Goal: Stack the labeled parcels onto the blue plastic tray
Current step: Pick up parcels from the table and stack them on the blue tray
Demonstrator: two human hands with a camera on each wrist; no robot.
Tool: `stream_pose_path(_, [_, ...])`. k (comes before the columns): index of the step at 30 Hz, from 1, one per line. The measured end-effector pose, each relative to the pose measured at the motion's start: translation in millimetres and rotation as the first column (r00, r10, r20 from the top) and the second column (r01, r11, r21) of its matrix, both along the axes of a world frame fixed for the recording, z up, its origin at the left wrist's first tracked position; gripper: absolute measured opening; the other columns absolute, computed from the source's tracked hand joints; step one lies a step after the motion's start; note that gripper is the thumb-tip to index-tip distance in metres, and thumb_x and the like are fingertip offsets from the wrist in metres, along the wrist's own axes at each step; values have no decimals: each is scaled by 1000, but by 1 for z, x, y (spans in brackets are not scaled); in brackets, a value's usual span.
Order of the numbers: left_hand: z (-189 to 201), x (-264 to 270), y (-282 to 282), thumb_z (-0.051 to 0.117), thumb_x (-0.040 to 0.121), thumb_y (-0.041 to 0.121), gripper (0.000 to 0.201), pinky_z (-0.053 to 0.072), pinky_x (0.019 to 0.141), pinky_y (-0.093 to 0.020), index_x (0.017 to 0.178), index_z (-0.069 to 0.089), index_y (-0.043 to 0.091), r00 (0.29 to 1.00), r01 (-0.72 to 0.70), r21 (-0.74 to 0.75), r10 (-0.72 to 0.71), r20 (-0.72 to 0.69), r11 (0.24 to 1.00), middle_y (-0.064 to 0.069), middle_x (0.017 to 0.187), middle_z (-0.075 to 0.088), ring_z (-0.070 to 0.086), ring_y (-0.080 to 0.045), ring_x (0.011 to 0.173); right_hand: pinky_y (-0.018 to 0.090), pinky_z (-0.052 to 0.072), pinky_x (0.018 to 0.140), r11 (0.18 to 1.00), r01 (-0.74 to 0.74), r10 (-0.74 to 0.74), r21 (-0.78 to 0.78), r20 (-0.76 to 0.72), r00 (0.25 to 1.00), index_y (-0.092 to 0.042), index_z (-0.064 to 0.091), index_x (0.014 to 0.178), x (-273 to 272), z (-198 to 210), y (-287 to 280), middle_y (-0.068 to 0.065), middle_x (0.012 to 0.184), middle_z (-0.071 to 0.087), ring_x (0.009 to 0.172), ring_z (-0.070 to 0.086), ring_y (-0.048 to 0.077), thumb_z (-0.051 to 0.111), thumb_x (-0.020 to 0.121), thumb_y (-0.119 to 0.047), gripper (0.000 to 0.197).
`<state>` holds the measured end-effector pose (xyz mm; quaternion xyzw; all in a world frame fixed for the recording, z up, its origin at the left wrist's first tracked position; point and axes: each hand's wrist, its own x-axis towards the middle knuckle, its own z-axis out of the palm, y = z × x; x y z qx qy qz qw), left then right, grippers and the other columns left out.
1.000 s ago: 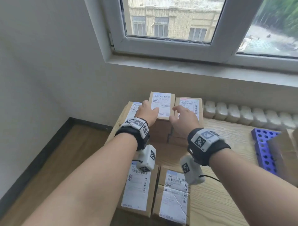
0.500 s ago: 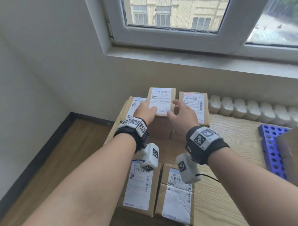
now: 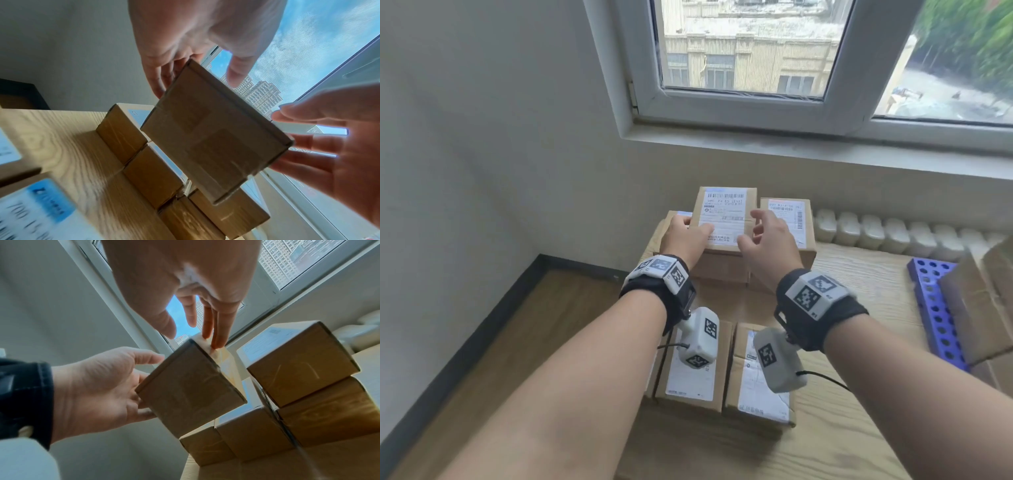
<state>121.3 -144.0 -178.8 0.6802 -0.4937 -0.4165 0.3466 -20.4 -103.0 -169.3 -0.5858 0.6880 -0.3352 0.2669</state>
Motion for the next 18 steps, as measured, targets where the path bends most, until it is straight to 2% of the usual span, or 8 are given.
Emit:
stream_pose_path(3, [13, 7, 24, 64, 75, 50, 44, 48, 98, -43, 107, 51, 23, 993, -38, -41, 33, -111, 998, 4, 106, 60, 60, -21, 104, 38, 50, 94, 998, 31, -31, -45, 3, 1000, -17, 44, 140, 1, 9, 24, 3, 114, 58, 97, 59, 16, 59, 91, -24, 52])
stream_pose_path(5, [23, 7, 39, 68, 69, 56, 50, 49, 98, -44, 101, 56, 20, 974, -41, -49, 29, -223, 998, 2, 104, 65, 64, -21, 101, 34, 50, 91, 997, 45, -44, -63, 10, 999, -17, 46, 140, -1, 15, 41, 1, 105, 61, 95, 59, 15, 62, 89, -24, 54])
stream_pose_path(7, [30, 6, 52, 70, 58, 57, 59, 53, 94, -47, 99, 65, 14, 944, -21, -48, 4, -329, 999, -5, 102, 72, 70, -26, 95, 36, 51, 89, 994, 76, -72, -84, 44, 996, -17, 49, 138, -5, 22, 60, 1, 97, 64, 93, 61, 16, 64, 88, -24, 53])
stream_pose_path(9, [37, 3, 67, 72, 69, 44, 48, 57, 87, -44, 101, 65, 9, 909, 14, -71, -42, -414, 997, -12, 100, 73, 71, -27, 90, 39, 54, 87, 988, 115, -105, -102, 98, 990, -16, 53, 137, -10, 28, 79, 2, 91, 66, 89, 63, 18, 64, 88, -23, 51])
stream_pose_path(11, [41, -2, 79, 69, 83, 31, 28, 57, 82, -43, 98, 56, 12, 879, 35, -89, -73, -471, 995, -15, 104, 70, 68, -27, 87, 39, 55, 82, 981, 157, -140, -112, 144, 980, -16, 55, 135, -18, 30, 97, 4, 89, 68, 86, 66, 19, 64, 88, -22, 48])
stream_pose_path(12, [43, -7, 86, 68, 84, 29, 25, 56, 84, -45, 97, 52, 14, 868, 59, -94, -97, -486, 994, -16, 106, 68, 66, -28, 88, 39, 56, 81, 977, 176, -156, -123, 157, 975, -16, 56, 134, -22, 31, 107, 4, 89, 69, 86, 66, 19, 63, 88, -23, 47])
stream_pose_path(16, [49, -28, 112, 70, 77, 32, 37, 55, 90, -52, 102, 44, 20, 832, 196, -107, -223, -508, 975, -14, 112, 63, 65, -30, 95, 34, 55, 85, 954, 262, -226, -146, 225, 948, -14, 57, 133, -42, 36, 141, 0, 97, 69, 95, 66, 17, 62, 88, -23, 46])
stream_pose_path(18, [50, -41, 121, 68, 86, 29, 37, 58, 85, -48, 110, 42, 21, 825, 246, -109, -267, -498, 963, -16, 116, 62, 67, -29, 94, 37, 55, 88, 942, 298, -256, -157, 240, 936, -15, 59, 132, -49, 41, 154, 0, 102, 70, 97, 66, 17, 62, 82, -32, 53])
